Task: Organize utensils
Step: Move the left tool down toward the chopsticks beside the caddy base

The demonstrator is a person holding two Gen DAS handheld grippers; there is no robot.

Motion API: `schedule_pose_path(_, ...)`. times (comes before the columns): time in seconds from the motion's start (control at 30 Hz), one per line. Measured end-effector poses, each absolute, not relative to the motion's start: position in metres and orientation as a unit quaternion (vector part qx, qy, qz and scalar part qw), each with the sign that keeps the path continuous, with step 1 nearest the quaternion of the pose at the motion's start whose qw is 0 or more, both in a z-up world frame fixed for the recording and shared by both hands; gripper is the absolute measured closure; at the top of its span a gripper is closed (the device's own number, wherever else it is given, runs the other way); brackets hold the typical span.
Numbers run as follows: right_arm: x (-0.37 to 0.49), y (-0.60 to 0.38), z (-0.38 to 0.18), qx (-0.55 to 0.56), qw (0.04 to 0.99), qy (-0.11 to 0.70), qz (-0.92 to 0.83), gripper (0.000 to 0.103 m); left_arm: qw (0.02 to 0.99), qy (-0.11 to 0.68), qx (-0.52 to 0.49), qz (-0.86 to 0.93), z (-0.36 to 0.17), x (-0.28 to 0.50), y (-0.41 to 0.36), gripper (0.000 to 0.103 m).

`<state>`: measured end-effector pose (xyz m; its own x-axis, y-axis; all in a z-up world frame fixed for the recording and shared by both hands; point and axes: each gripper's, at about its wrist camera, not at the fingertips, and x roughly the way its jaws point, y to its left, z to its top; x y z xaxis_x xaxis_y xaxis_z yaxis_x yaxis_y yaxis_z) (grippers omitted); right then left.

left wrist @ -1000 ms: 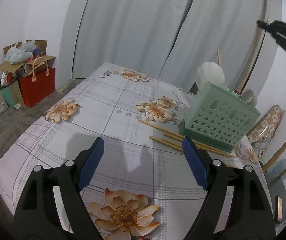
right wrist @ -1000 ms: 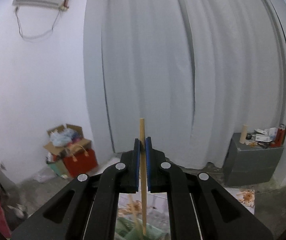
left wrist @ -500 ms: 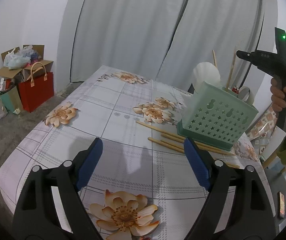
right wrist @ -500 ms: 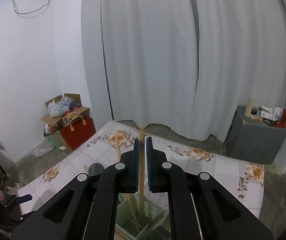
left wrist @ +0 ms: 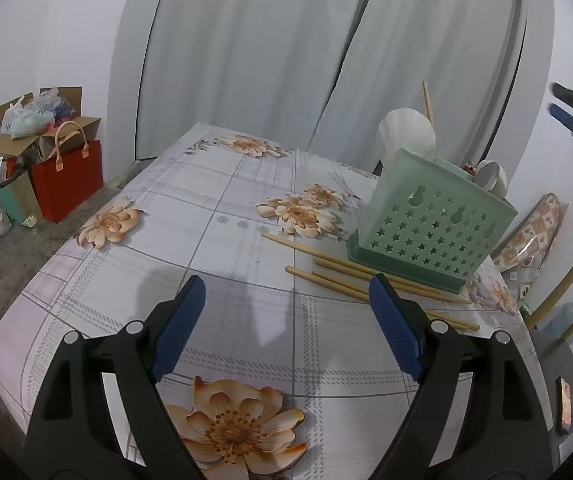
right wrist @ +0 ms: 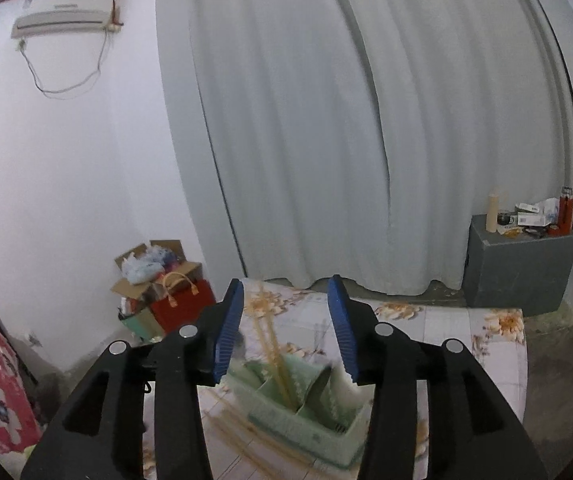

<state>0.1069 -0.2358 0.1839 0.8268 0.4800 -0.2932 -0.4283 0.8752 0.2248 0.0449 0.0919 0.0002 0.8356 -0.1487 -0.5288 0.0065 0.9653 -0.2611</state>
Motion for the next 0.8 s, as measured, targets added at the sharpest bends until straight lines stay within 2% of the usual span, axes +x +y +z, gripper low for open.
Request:
schedule_pose_path(0.17,0.074,-0.238,0.150,0.086,0.943,0.203,0.249,0.055,0.948,0.290,-0.125,-0.043,-0.004,0.049,0.088,0.023)
schedule_pose_path(0.47,0.071,-0.227,0.034,0.134,0.900,0.359,0.208,0.054,0.941,0.313,-0.118,-0.052,-0.015,0.064,0.071,0.023)
schedule_pose_path(0.6,0.077,-0.244,0.017,0.163,0.894,0.380,0.172,0.054,0.943,0.303,-0.117,-0.067,-0.009,0.072,0.069,0.023)
schedule_pose_path(0.8,0.105,-0.310,-0.001,0.308,0.861,0.393,0.103,0.054,0.944,0.285,-0.159,-0.045,0.003,0.103,0.082,0.023)
